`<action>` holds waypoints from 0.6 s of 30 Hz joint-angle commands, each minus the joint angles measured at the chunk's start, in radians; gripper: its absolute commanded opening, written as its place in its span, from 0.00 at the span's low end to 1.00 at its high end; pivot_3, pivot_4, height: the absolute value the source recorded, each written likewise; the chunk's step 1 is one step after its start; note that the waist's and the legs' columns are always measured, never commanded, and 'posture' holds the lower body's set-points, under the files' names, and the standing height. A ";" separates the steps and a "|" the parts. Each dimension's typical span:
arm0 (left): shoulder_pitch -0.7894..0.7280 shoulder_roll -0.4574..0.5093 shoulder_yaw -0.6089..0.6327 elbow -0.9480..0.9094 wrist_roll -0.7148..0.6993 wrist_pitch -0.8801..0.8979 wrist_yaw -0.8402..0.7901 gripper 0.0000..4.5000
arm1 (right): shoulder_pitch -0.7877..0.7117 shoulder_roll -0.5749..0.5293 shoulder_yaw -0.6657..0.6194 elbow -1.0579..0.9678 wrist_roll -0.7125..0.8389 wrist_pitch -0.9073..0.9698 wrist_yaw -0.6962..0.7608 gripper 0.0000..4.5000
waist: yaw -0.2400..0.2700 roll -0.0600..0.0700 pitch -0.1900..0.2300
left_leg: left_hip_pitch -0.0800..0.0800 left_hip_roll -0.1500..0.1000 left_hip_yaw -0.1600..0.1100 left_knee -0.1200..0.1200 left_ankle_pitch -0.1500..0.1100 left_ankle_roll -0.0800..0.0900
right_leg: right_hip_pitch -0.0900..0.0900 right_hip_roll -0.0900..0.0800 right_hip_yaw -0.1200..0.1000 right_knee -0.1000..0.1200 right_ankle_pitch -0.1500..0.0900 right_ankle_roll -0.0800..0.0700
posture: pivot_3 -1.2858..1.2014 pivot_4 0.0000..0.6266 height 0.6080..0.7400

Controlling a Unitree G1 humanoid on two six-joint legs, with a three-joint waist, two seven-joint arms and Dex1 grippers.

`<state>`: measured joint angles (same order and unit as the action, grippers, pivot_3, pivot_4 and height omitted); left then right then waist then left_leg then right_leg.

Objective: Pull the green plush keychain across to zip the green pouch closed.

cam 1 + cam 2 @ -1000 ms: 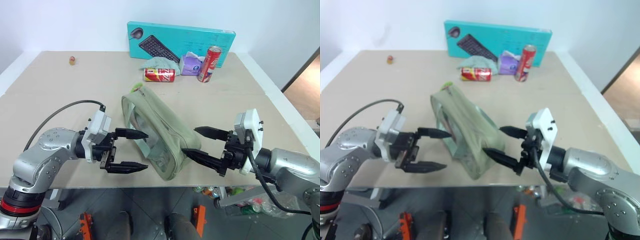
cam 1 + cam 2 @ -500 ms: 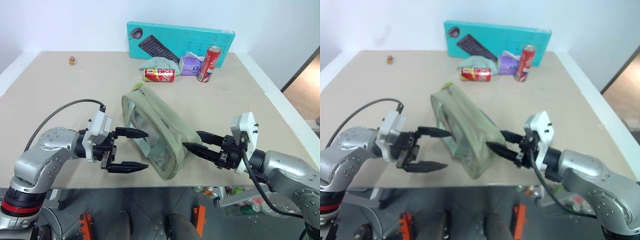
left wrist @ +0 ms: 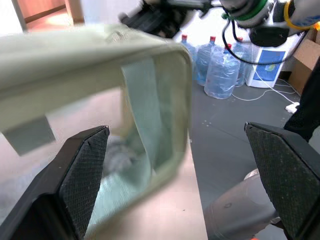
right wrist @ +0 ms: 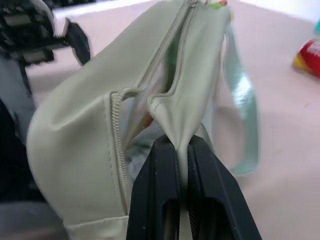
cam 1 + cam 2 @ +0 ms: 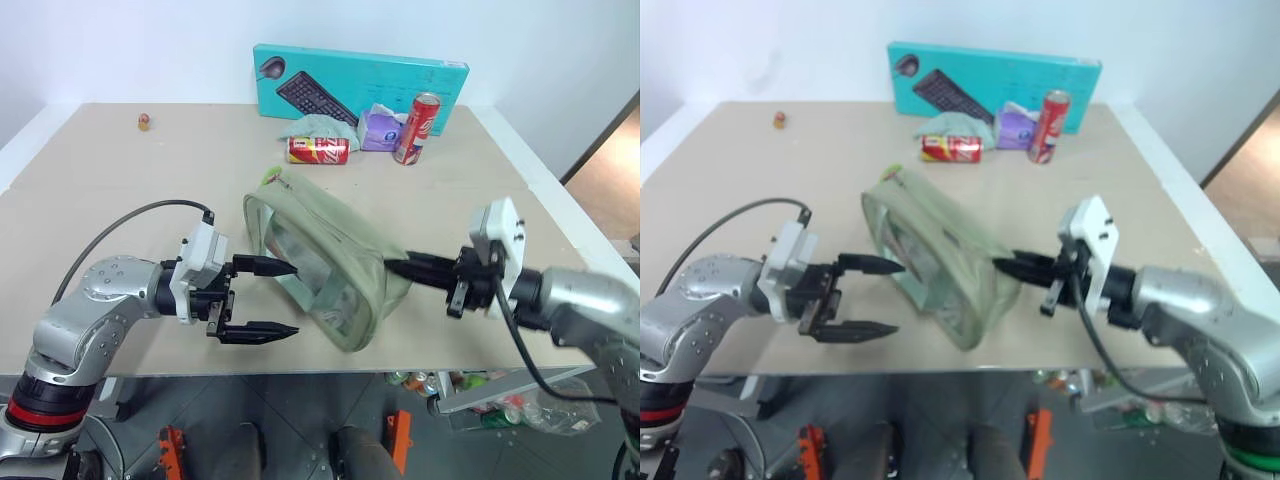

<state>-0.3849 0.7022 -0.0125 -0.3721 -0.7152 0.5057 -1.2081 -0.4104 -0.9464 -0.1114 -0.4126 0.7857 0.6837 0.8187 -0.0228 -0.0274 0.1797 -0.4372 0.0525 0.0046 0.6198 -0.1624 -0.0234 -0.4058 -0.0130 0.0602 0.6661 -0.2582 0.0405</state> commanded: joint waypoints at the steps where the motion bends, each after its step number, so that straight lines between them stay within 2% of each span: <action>1: -0.021 -0.006 0.000 -0.008 0.004 -0.020 -0.005 1.00 | -0.132 -0.015 0.071 0.195 -0.148 -0.166 0.176 0.01 | 0.000 0.000 0.000 | 0.000 0.000 0.000 0.000 0.000 0.000 | 0.000 0.000 0.000 0.000 0.000 0.000 | 0.52 0.24 1.00; 7: -0.017 -0.012 0.001 -0.020 0.008 -0.023 0.007 1.00 | -0.424 0.068 0.229 0.702 -0.406 -0.495 0.411 0.01 | -0.003 0.001 0.001 | -0.001 0.000 0.000 -0.001 -0.001 0.000 | -0.001 0.001 0.001 0.000 0.001 0.004 | 0.52 0.24 1.00; 11: 0.006 -0.007 0.009 -0.047 0.003 -0.016 0.023 1.00 | -0.589 0.137 0.270 1.012 -0.520 -0.678 0.514 0.01 | -0.009 0.001 0.001 | 0.000 0.000 0.001 -0.002 -0.001 0.001 | -0.002 0.001 0.001 0.000 0.001 0.003 | 0.52 0.24 1.00; 14: 0.017 0.000 0.019 -0.059 0.000 -0.010 0.040 1.00 | -0.658 0.170 0.263 1.128 -0.546 -0.717 0.573 0.01 | -0.011 0.001 0.001 | 0.000 0.000 0.001 -0.002 -0.001 0.001 | -0.001 0.001 0.001 0.000 0.004 -0.002 | 0.52 0.24 1.00; 18: 0.026 0.009 0.025 -0.074 -0.007 0.000 0.050 1.00 | -0.678 0.181 0.205 1.127 -0.513 -0.647 0.583 0.28 | -0.011 0.001 0.001 | 0.000 0.000 0.001 -0.002 -0.001 0.001 | -0.001 0.001 0.001 0.001 0.005 -0.003 | 0.52 0.24 1.00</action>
<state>-0.3618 0.6954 -0.0201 -0.4096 -0.7077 0.5083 -1.1625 -1.0571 -0.7575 0.1488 0.7299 0.2506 0.0112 1.3935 -0.0336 -0.0261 0.1805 -0.4375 0.0530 0.0052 0.6180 -0.1634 -0.0228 -0.4070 -0.0119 0.0609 0.6669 -0.2536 0.0374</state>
